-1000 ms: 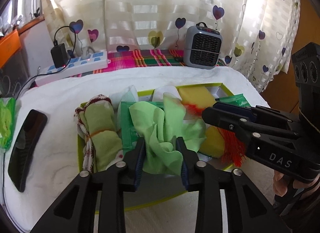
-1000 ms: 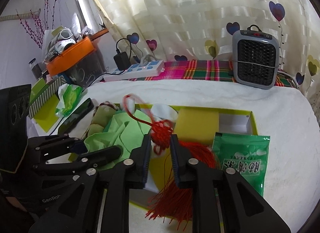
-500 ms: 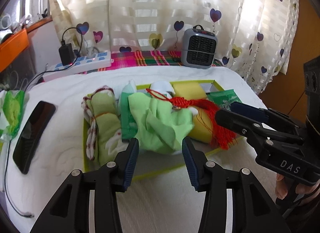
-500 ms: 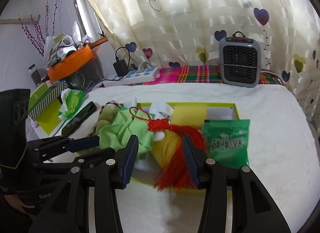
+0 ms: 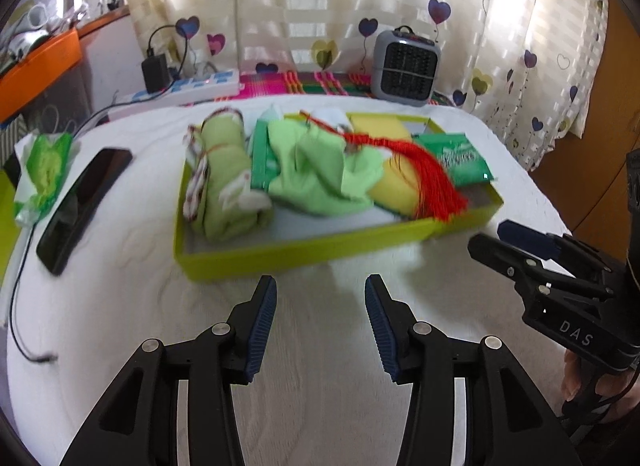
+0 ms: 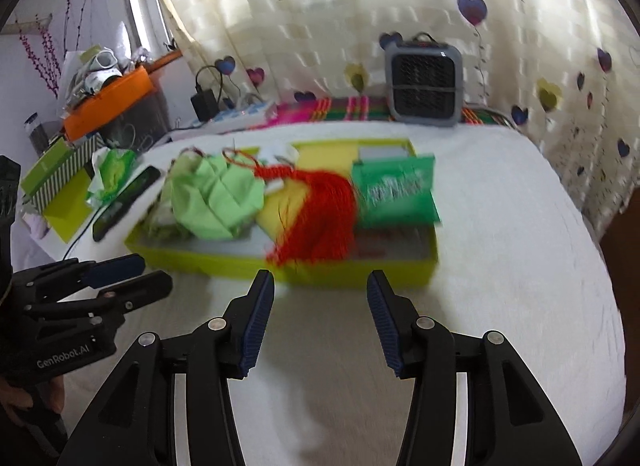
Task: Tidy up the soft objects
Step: 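Withdraw both open tools from the box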
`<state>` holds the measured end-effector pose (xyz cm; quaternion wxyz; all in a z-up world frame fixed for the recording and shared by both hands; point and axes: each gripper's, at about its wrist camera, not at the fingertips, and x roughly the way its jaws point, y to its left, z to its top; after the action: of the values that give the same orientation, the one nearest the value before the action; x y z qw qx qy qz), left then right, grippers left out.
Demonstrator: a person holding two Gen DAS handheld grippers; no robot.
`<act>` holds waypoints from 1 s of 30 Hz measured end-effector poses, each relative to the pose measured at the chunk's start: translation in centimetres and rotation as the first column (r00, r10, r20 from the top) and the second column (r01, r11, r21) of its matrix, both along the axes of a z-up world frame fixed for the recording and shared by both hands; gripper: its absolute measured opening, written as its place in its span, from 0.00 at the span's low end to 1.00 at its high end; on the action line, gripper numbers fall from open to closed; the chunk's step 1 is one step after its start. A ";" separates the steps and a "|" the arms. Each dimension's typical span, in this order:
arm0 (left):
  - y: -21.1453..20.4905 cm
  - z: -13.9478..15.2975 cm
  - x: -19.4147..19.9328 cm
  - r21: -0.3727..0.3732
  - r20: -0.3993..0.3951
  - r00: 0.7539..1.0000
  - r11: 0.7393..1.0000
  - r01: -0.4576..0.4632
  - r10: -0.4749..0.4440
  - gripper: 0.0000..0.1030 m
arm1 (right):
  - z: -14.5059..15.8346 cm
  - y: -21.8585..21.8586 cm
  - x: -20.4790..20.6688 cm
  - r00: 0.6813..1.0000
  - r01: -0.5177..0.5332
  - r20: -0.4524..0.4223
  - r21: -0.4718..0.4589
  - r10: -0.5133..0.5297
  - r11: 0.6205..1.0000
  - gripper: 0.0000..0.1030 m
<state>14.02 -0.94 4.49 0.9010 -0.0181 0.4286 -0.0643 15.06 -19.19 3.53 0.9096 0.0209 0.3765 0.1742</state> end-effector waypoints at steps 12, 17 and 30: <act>-0.9 -2.9 -2.7 0.023 -0.068 0.998 1.000 -0.018 0.020 0.44 | -2.3 0.1 -3.3 0.999 0.001 -0.043 -0.132 -0.007 0.991 0.49; -1.2 -3.2 -3.1 0.041 -0.052 0.998 0.999 -0.030 0.032 0.44 | -2.8 -0.3 -3.8 0.998 0.030 -0.055 -0.152 -0.038 0.988 0.56; -2.2 -3.6 -3.5 0.056 0.000 0.997 0.996 -0.072 0.073 0.57 | -3.5 -0.7 -4.2 0.993 0.073 -0.078 -0.182 -0.088 0.981 0.65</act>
<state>10.53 -3.13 0.85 0.9025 -0.0087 0.4302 -0.0196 10.90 -19.91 0.07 0.8972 -0.0382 0.4280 0.1016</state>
